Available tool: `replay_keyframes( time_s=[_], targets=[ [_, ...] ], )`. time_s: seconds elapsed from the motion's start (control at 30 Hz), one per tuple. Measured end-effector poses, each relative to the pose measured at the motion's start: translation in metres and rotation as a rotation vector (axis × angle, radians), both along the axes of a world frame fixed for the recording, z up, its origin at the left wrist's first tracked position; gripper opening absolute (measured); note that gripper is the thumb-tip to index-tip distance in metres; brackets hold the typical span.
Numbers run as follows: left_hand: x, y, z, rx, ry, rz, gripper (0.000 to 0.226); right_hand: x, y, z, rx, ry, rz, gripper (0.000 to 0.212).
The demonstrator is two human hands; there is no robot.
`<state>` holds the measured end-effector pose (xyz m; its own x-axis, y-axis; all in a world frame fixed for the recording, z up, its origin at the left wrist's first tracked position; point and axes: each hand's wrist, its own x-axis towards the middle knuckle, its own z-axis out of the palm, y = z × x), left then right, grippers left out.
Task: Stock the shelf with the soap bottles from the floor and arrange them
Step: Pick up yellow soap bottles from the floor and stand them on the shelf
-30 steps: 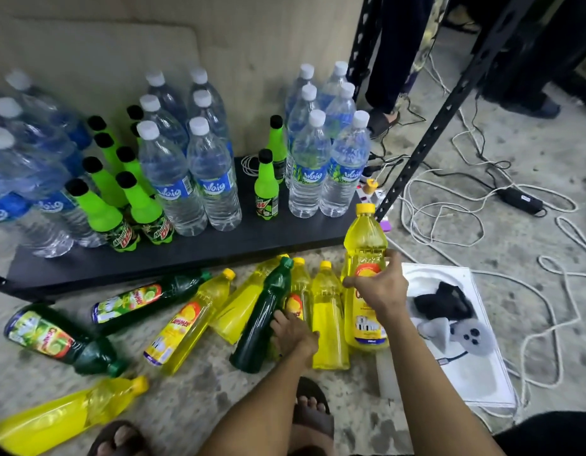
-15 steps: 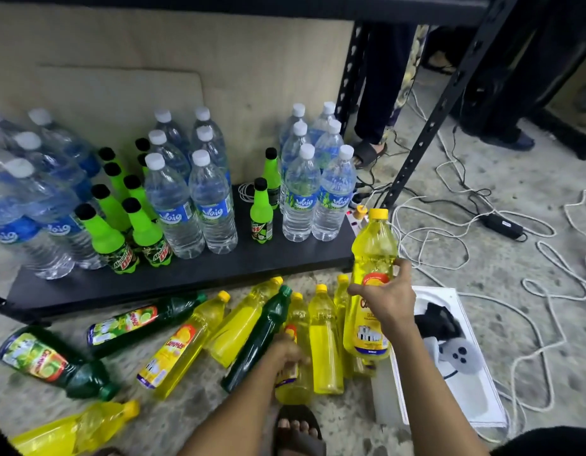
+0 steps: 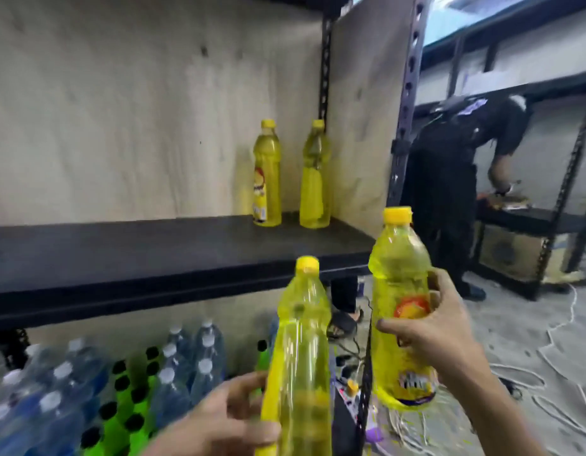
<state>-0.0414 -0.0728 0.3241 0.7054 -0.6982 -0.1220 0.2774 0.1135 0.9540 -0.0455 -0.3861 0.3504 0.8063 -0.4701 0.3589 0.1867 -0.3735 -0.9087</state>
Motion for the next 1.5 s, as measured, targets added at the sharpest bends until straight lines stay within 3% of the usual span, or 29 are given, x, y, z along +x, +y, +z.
replay_keyframes(
  time_s=[0.1,0.2,0.27,0.37,0.5,0.7,0.97,1.07,1.17,1.23,1.3,1.37,1.43,1.5],
  targets=[
    [0.024,0.007,0.066,-0.104,-0.258,0.08,0.081,0.016,0.006,0.084,-0.071,-0.114,0.011,0.088],
    [0.061,0.003,0.151,-0.088,-0.455,0.358,0.076,0.05,0.021,0.144,-0.08,-0.158,0.037,0.097],
    [0.102,-0.001,0.184,-0.062,-0.537,0.546,0.085,0.081,0.034,0.171,-0.081,-0.202,0.013,0.098],
    [0.178,-0.008,0.203,0.045,-0.618,0.82,0.075,0.132,0.049,0.191,-0.103,-0.228,-0.037,0.089],
    [0.271,-0.007,0.192,0.261,-0.626,1.006,0.089,0.2,0.053,0.185,-0.066,-0.206,-0.119,0.088],
    [0.326,-0.016,0.159,0.4,-0.663,0.987,0.092,0.258,0.04,0.142,0.067,-0.168,-0.259,0.096],
    [0.339,-0.033,0.133,0.41,-0.694,0.802,0.113,0.269,0.035,0.117,-0.082,-0.17,-0.204,0.101],
    [0.334,-0.033,0.13,0.459,-0.705,0.745,0.118,0.265,0.035,0.118,-0.079,-0.123,-0.142,0.101],
    [0.303,-0.032,0.133,0.659,-0.681,0.626,0.124,0.237,0.043,0.124,-0.095,-0.027,-0.131,0.101],
    [0.26,-0.03,0.128,0.725,-0.723,0.65,0.113,0.202,0.054,0.117,-0.162,-0.051,-0.183,0.093],
    [0.201,-0.024,0.107,0.639,-0.911,0.824,0.093,0.154,0.072,0.086,-0.28,-0.171,-0.249,0.07],
    [0.136,-0.023,0.063,0.363,-1.115,0.972,0.068,0.102,0.087,0.034,-0.324,-0.261,-0.261,0.042],
    [0.076,-0.029,-0.004,0.214,-1.12,0.902,0.05,0.053,0.095,-0.04,-0.326,-0.11,-0.195,0.028],
    [0.032,-0.042,-0.077,0.265,-0.861,0.706,0.041,0.015,0.098,-0.116,-0.288,0.262,-0.081,0.022]
  ],
)
